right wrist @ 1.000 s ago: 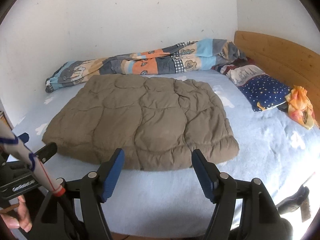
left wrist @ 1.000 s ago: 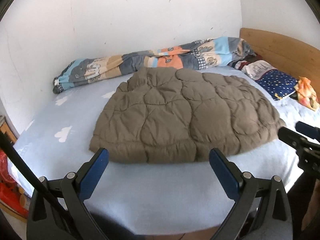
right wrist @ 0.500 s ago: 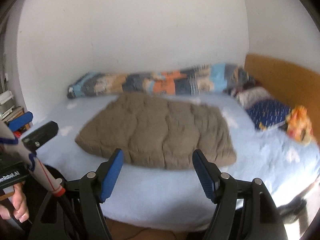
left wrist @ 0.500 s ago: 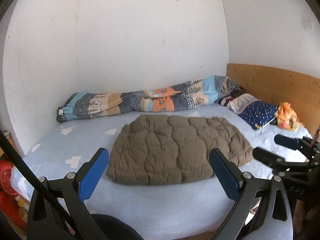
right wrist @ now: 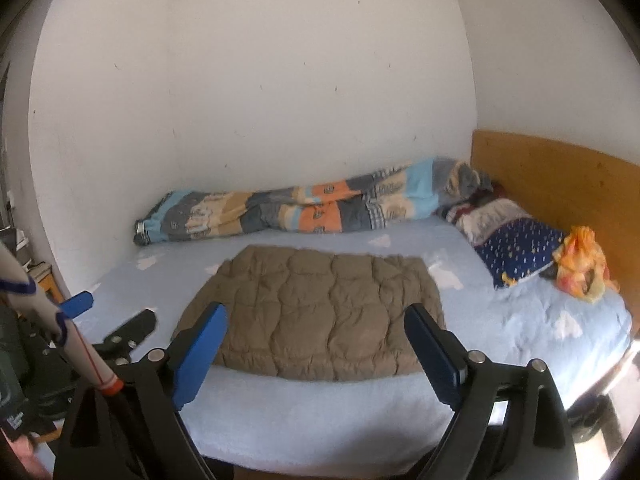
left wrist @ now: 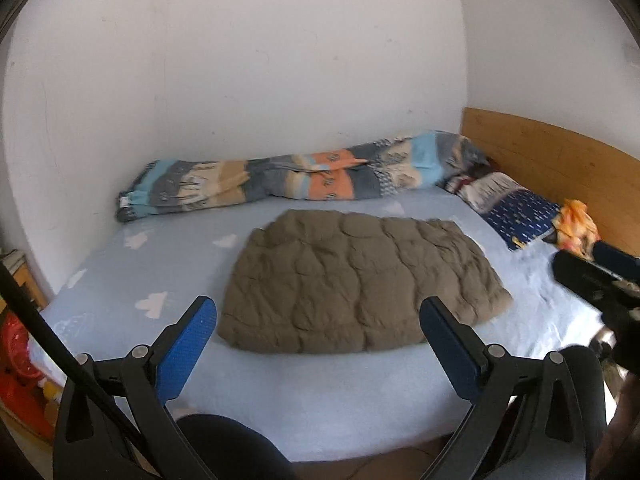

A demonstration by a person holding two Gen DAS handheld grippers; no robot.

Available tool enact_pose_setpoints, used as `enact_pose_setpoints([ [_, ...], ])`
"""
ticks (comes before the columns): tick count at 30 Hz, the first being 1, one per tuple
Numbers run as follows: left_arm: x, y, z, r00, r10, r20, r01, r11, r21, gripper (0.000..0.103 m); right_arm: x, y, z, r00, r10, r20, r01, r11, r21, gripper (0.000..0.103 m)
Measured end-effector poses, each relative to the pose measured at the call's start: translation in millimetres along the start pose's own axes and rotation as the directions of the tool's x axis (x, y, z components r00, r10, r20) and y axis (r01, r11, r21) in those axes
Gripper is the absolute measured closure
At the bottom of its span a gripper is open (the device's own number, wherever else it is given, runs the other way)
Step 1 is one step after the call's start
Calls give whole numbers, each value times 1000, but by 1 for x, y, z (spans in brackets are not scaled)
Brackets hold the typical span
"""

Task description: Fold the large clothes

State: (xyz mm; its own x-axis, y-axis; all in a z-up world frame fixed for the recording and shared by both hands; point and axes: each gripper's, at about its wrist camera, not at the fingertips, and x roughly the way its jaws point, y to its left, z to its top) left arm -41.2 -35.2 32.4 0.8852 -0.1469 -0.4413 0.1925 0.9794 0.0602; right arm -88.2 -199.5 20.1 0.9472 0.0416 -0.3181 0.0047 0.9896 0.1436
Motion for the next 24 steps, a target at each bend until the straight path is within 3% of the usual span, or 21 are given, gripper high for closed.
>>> enact_pose_setpoints([
  [6, -6, -1, 1, 997, 70, 21, -69, 997, -14, 2, 9, -2, -8, 998, -31, -58, 33, 999, 21, 10],
  [8, -4, 4, 1, 992, 128, -20, -128, 991, -37, 2, 8, -5, -8, 998, -34, -54, 36, 999, 34, 10],
  [14, 15, 17, -7, 973, 180, -143, -190, 980, -54, 2, 12, -3, -10, 996, -29, -87, 31, 999, 20, 8],
  [24, 26, 20, -12, 964, 200, -175, -207, 978, -22, 2, 26, 7, -17, 991, -10, -136, 7, 1000, -20, 8],
])
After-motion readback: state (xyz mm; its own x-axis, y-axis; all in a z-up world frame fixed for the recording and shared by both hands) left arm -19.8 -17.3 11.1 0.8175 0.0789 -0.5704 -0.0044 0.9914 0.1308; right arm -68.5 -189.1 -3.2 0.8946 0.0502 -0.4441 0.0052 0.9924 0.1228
